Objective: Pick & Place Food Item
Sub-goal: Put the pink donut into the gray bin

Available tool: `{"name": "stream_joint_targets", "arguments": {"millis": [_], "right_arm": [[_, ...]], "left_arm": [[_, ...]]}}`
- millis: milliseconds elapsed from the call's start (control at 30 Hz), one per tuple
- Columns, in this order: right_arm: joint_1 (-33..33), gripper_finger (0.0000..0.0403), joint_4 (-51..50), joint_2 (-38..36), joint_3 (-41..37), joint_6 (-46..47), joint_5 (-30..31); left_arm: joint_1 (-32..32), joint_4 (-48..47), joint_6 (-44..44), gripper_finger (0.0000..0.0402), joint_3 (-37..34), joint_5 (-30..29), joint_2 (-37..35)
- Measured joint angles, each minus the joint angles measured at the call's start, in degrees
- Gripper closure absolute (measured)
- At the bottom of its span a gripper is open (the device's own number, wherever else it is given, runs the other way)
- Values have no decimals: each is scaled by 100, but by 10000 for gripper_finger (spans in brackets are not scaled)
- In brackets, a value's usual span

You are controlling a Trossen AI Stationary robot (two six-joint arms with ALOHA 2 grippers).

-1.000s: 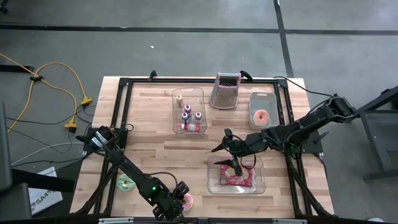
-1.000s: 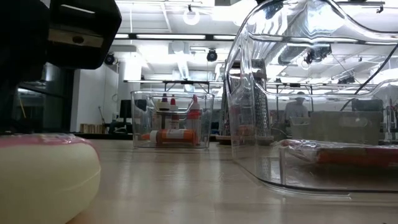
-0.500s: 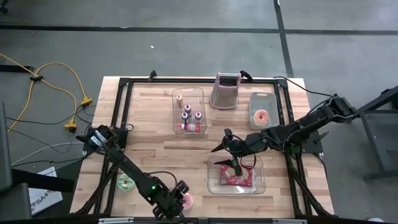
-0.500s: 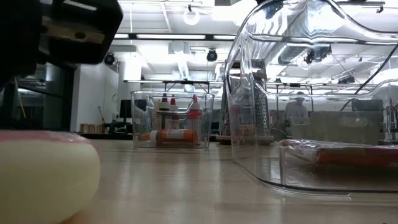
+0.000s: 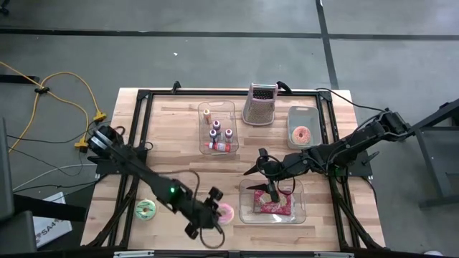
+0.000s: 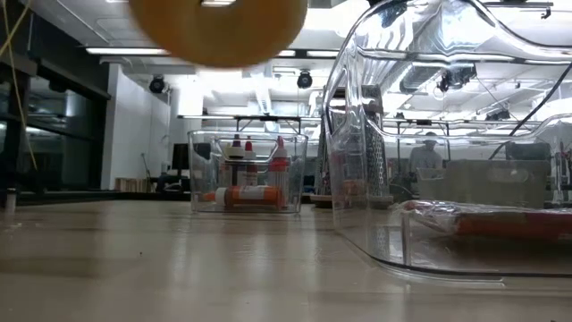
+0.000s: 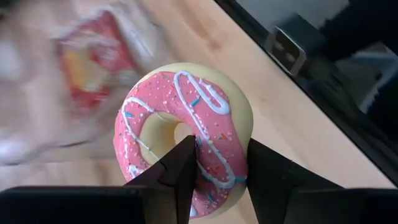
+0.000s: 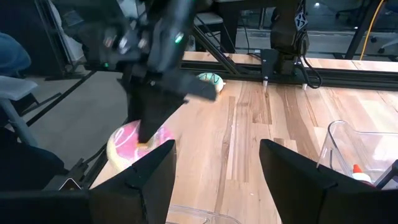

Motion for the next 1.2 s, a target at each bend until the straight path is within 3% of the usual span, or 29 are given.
{"name": "stream_joint_targets", "arguments": {"millis": [300,667,967,1200], "right_arm": [[0,183,1,0,0,0,0],[0,183,1,0,0,0,0],[0,183,1,0,0,0,0],[0,183,1,0,0,0,0]], "left_arm": [[672,-346,-33,284,7,-12,-643],[1531,-472,-578,284,7,-77,-686],[1767,-469,-1254,284,4,-54,-660],[1881,-472,-1278,284,-2,-56,-660]]}}
